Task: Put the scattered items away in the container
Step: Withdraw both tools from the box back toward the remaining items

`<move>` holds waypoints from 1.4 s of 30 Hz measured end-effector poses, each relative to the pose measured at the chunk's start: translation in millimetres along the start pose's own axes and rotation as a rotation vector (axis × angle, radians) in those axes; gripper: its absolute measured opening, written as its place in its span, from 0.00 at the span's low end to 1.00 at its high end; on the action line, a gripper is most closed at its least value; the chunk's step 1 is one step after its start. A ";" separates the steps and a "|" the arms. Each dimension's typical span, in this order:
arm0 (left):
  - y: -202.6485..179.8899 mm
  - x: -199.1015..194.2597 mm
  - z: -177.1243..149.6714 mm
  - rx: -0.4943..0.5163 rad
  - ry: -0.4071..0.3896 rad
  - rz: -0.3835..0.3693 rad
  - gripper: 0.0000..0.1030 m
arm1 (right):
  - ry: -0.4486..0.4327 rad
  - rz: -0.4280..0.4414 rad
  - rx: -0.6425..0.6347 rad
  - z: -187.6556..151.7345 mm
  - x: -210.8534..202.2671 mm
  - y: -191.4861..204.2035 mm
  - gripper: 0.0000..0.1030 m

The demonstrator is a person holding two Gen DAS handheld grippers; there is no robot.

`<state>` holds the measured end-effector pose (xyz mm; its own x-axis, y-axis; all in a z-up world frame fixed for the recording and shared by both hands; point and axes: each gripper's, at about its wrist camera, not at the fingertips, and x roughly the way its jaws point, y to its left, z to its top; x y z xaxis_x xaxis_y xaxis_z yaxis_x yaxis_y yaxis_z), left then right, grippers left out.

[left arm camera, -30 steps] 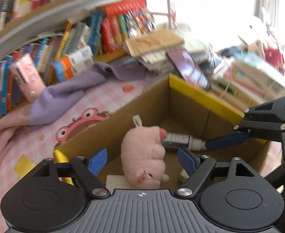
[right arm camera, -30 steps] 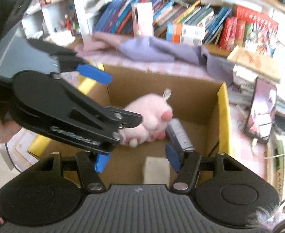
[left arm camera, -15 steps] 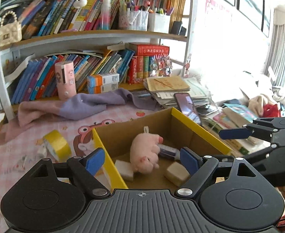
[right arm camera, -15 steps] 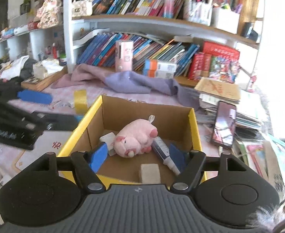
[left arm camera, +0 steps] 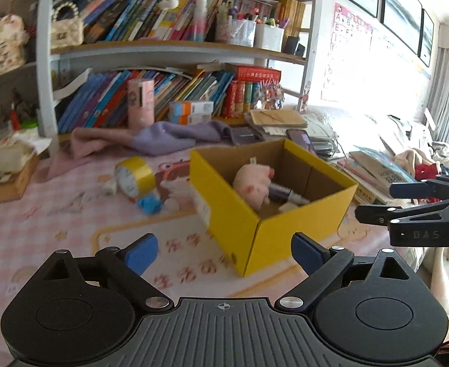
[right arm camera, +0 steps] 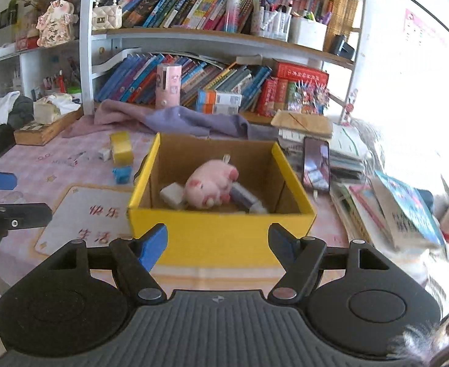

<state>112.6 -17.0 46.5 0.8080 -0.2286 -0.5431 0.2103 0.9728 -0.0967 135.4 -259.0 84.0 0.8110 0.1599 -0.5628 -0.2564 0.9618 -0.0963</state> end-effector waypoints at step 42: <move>102.7 -53.1 -73.2 -0.133 0.189 0.183 0.97 | 0.167 0.265 -0.202 -23.1 17.1 178.1 0.77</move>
<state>51.0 97.7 4.4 0.7064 -0.0500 -0.7060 -0.0138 0.9963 -0.0843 91.5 -90.1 38.3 0.6100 0.3433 -0.7142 -0.5581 0.8260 -0.0797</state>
